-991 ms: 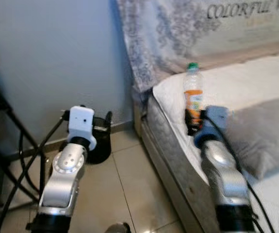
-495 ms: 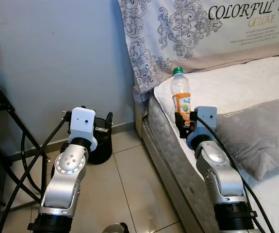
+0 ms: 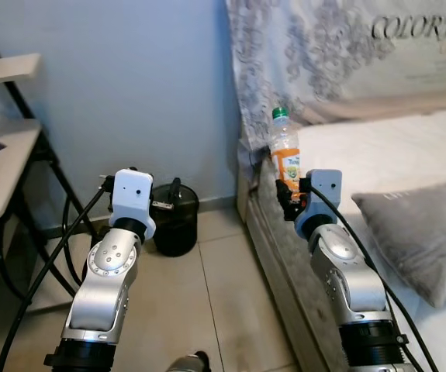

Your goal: Clean up the room

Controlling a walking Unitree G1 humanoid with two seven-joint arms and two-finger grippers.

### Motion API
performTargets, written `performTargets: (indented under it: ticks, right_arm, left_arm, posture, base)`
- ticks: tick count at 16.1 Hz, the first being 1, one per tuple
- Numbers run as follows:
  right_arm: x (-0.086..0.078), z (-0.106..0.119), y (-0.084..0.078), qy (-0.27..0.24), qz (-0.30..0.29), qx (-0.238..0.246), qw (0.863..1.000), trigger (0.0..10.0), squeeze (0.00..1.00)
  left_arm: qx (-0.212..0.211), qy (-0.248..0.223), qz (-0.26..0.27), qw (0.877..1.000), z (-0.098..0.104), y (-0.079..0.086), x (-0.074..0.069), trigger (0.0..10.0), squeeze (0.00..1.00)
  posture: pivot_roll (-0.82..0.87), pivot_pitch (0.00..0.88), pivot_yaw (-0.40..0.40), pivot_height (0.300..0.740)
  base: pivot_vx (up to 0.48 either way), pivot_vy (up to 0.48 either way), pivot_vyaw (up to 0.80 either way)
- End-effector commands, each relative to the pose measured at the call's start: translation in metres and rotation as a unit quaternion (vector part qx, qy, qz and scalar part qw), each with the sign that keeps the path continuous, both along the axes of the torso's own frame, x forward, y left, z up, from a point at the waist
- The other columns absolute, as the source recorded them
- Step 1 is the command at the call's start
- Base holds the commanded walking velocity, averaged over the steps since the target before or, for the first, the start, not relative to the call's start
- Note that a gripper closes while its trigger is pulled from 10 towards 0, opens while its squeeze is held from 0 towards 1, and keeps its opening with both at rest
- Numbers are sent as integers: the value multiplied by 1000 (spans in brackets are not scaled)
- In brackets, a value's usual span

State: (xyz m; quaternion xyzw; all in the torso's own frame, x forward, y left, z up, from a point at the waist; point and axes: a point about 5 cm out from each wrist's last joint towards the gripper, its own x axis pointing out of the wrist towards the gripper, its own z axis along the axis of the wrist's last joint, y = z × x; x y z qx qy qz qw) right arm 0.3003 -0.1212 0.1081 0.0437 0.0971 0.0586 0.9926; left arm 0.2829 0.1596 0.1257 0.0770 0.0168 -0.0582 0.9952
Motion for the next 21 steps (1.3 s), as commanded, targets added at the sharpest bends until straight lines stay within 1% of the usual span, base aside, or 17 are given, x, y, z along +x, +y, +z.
performTargets:
  ticks: [1, 4, 5, 7, 9, 11, 12, 13, 14, 15, 17, 19, 20, 21]
  right_arm:
    - [3, 5, 4, -13, 11, 9, 1000, 10000, 0]
    - [3, 4, 4, -12, 9, -1, 1000, 10000, 0]
    - [3, 2, 4, -4, 4, -19, 1000, 10000, 0]
    - [5, -1, 0, 4, -13, -37, 999, 10000, 0]
    - [7, 1, 1, -11, -11, -45, 999, 10000, 0]
    - [9, 3, 0, -18, -14, -39, 999, 10000, 0]
    - [9, 2, 1, -14, -4, -37, 999, 10000, 0]
    - [8, 1, 7, -4, 38, -7, 999, 10000, 0]
    - [8, 1, 8, -6, 43, -4, 999, 10000, 0]
    - [8, 1, 14, -7, 52, -10, 999, 10000, 0]
    - [10, 1, 14, -11, 43, -15, 999, 10000, 0]
    - [14, 2, 6, -20, 8, -32, 999, 10000, 0]
    - [14, 3, 5, -32, 5, -25, 999, 10000, 0]
    - [14, 4, 7, -38, 12, -8, 999, 10000, 0]
  left_arm:
    - [-1, -2, -1, 1000, 3, 1, 2, 10000, 0]
    - [-2, -2, -2, 1000, 3, 1, 1, 10000, 0]
    - [-2, -3, -1, 1000, 3, 1, 0, 10000, 0]
    - [-2, -2, -2, 1000, 3, 1, 0, 10000, 0]
    - [-1, -2, -2, 1000, 3, 2, 0, 10000, 0]
    - [-1, -1, -3, 1000, 2, 2, 0, 10000, 0]
    - [0, 0, -4, 1000, 2, 1, 0, 10000, 0]
    - [1, 0, -5, 1000, 3, 1, 0, 10000, 0]
    - [1, 0, -5, 1000, 3, 1, 0, 10000, 0]
    - [3, -1, -4, 1000, 4, 1, 0, 10000, 0]
    - [5, -1, -5, 1000, 4, 1, 0, 10000, 0]
    - [6, 0, -4, 1000, 4, 1, 0, 10000, 0]
    - [7, 0, -4, 1000, 4, 2, 0, 10000, 0]
    - [7, 1, -4, 1000, 4, 2, 0, 10000, 0]
  posture:
    - [33, 0, 20, 740]
    - [38, 0, 17, 740]
    - [39, 0, 17, 740]
    - [42, 0, 15, 740]
    - [43, 0, 15, 740]
    - [42, 0, 20, 740]
    - [42, 0, 20, 740]
    - [46, 0, 20, 740]
    - [49, 0, 19, 740]
    - [54, 0, 17, 740]
    - [59, 0, 15, 740]
    - [59, 0, 17, 740]
    - [60, 0, 17, 740]
    - [60, 0, 17, 740]
  base:
    - [304, 0, 0]
    - [330, 0, 0]
    - [356, 0, 0]
    - [379, 0, 0]
    - [386, 0, 0]
    - [384, 0, 0]
    - [386, 0, 0]
    - [390, 0, 0]
    - [382, 0, 669]
    - [386, 0, 800]
    - [388, 0, 800]
    - [386, 0, 0]
    - [386, 0, 0]
    - [382, 0, 0]
